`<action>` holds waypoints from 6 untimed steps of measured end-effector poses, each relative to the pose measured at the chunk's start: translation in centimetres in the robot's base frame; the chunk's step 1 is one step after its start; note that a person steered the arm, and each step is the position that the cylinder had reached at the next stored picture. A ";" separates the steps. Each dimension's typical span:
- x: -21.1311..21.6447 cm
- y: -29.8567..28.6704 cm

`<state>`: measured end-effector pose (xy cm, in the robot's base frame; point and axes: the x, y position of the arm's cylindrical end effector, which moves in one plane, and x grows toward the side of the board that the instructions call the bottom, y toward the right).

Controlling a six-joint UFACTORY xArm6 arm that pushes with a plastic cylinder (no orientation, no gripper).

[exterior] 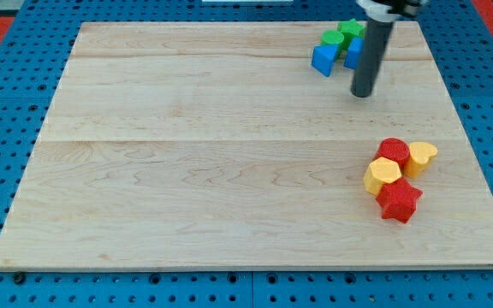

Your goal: Separate the red star and yellow hexagon

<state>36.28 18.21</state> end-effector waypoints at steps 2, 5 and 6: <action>10.4 9.9; 19.0 5.2; 20.1 5.5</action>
